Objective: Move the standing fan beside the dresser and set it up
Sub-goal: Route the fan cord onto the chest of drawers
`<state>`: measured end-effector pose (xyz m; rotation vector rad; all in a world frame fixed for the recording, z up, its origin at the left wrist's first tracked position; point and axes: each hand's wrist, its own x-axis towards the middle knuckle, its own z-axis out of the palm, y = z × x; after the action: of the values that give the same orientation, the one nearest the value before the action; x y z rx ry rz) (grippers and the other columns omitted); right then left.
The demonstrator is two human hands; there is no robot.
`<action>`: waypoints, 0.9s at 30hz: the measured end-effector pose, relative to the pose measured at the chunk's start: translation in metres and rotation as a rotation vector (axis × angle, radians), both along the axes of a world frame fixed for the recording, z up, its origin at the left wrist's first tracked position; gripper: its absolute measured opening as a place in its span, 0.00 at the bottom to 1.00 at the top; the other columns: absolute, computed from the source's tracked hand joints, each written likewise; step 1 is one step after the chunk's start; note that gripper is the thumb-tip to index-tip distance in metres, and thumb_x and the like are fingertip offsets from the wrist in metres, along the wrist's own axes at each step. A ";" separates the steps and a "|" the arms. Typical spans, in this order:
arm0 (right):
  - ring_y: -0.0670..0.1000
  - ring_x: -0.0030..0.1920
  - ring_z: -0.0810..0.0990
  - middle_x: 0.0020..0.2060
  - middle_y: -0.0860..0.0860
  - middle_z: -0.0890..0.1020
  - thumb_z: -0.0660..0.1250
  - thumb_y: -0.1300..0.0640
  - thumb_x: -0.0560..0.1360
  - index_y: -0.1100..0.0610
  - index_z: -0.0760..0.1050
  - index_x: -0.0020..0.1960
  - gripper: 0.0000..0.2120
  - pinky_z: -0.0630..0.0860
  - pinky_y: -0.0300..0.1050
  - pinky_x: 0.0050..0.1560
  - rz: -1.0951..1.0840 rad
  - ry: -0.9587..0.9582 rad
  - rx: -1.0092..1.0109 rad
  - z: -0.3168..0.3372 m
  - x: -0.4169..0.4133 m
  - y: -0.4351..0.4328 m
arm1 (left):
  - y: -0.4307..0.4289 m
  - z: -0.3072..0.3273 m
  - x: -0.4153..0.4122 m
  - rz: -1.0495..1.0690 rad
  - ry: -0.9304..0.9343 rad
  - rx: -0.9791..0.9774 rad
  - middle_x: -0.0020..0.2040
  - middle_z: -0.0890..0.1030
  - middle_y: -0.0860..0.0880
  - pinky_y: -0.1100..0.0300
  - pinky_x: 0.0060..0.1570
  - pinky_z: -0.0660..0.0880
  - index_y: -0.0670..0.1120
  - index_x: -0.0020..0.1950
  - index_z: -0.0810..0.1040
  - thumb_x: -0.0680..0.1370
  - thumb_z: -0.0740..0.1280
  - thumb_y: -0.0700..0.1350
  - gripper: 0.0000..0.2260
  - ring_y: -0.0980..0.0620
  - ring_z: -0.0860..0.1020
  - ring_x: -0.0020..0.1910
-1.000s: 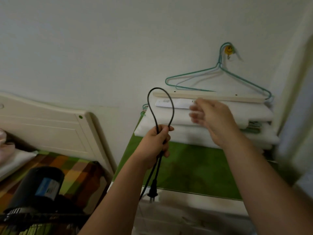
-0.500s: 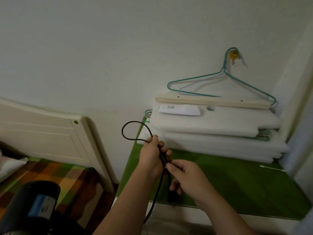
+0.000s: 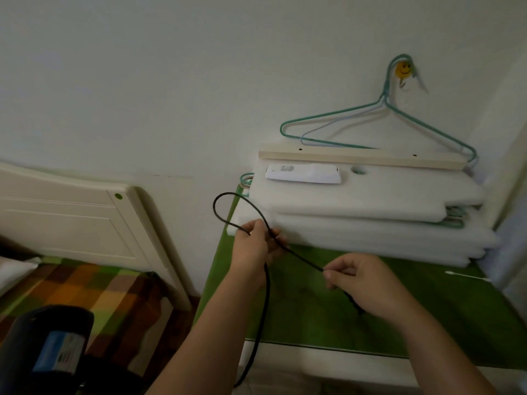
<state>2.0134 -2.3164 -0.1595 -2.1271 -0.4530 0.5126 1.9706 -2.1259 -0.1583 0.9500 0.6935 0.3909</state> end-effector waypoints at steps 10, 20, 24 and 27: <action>0.46 0.47 0.82 0.39 0.42 0.83 0.73 0.56 0.75 0.41 0.79 0.38 0.11 0.75 0.44 0.51 -0.091 -0.193 -0.208 -0.001 0.042 -0.049 | 0.007 -0.009 -0.013 -0.209 0.556 0.770 0.43 0.78 0.42 0.54 0.39 0.70 0.42 0.42 0.73 0.84 0.53 0.51 0.18 0.45 0.76 0.39; 0.46 0.45 0.82 0.39 0.43 0.83 0.74 0.54 0.75 0.44 0.81 0.41 0.06 0.78 0.46 0.52 -0.017 -0.218 -0.288 -0.006 0.050 -0.041 | 0.000 0.001 -0.020 -1.013 0.854 0.936 0.25 0.77 0.50 0.68 0.22 0.66 0.44 0.36 0.78 0.84 0.56 0.47 0.20 0.56 0.69 0.16; 0.48 0.47 0.82 0.44 0.47 0.85 0.73 0.54 0.75 0.48 0.84 0.46 0.02 0.79 0.48 0.54 -0.018 -0.253 -0.332 -0.003 0.054 -0.043 | 0.008 -0.002 -0.021 -0.896 0.857 1.139 0.27 0.78 0.52 0.63 0.30 0.71 0.46 0.34 0.75 0.79 0.68 0.57 0.19 0.53 0.76 0.26; 0.48 0.48 0.82 0.45 0.46 0.85 0.73 0.53 0.75 0.45 0.83 0.44 0.03 0.78 0.47 0.54 -0.010 -0.266 -0.364 -0.006 0.053 -0.045 | 0.014 -0.006 -0.024 -0.623 0.850 1.206 0.38 0.78 0.49 0.58 0.36 0.69 0.47 0.40 0.72 0.76 0.71 0.57 0.16 0.51 0.76 0.36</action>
<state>2.0668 -2.3609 -0.1654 -2.5629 -0.5281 0.3232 1.9464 -2.1123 -0.1640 2.4745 0.8503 -0.2549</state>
